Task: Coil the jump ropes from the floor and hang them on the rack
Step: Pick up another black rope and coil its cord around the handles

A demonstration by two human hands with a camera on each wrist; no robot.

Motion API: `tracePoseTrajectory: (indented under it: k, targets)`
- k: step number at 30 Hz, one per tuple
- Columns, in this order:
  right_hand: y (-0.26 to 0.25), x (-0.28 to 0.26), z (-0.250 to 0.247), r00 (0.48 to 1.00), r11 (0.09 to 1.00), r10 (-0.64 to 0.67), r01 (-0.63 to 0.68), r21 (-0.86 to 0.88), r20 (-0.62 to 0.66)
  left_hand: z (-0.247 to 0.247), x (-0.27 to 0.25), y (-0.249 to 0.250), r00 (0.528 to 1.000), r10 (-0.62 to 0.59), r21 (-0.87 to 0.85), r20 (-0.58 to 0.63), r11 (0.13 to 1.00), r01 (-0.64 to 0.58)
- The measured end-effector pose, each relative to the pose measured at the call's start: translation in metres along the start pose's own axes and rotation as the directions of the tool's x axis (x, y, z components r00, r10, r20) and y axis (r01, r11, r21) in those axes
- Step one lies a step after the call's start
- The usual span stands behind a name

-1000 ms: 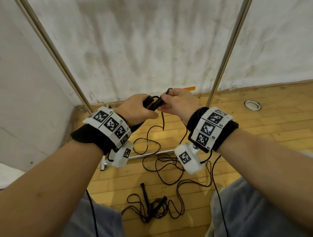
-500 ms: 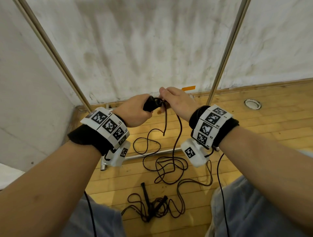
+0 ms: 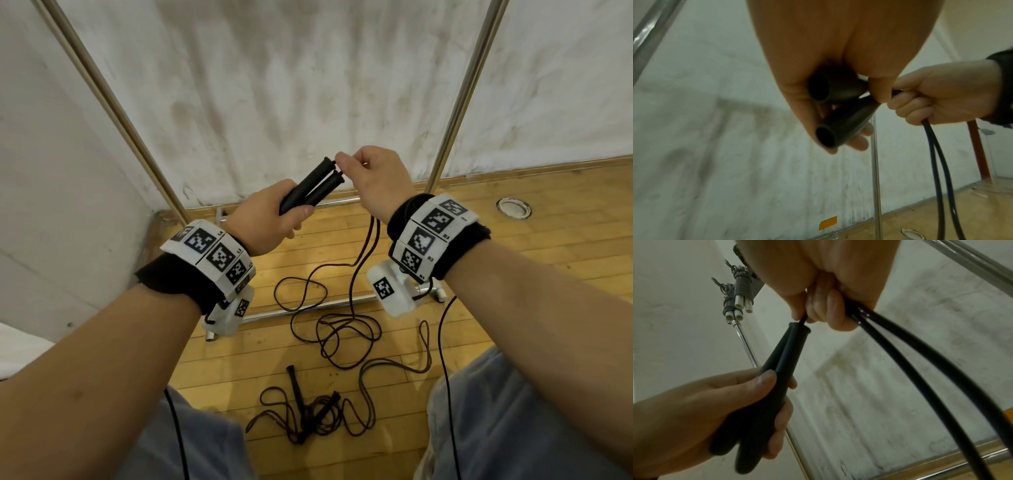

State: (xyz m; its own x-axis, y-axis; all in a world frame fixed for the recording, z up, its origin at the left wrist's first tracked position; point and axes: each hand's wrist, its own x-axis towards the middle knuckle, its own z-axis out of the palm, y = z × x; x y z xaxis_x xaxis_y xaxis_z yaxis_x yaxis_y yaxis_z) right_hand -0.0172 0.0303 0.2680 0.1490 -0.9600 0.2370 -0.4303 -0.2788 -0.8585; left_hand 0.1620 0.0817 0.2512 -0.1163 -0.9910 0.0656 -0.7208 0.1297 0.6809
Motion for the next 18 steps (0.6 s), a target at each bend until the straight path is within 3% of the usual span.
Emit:
tracePoseTrajectory:
  k: [4,10,15,18]
  targets:
    - [0.0013,0.0019,-0.0029,0.997,0.995,-0.050,0.045,-0.086,-0.060,0.0014,-0.0029,0.0014,1.000,-0.011,0.070,0.003,0.997,0.011]
    - [0.0040,0.0026,-0.0038,0.990,0.983,-0.108,0.093,-0.160,-0.086,-0.0027,-0.0058,0.0031,0.998,-0.056,-0.093,0.034,0.994,0.059]
    - [0.0087,0.0060,-0.0058,0.987,0.976,-0.126,0.105,-0.192,-0.100,-0.0008,-0.0055,0.0039,0.979,0.043,0.171,-0.197,0.985,-0.009]
    - [0.0098,0.0066,-0.0069,0.985,0.975,-0.137,0.116,-0.188,-0.106,0.0013,-0.0069,0.0064,0.974,0.057,0.210,-0.221,0.978,-0.010]
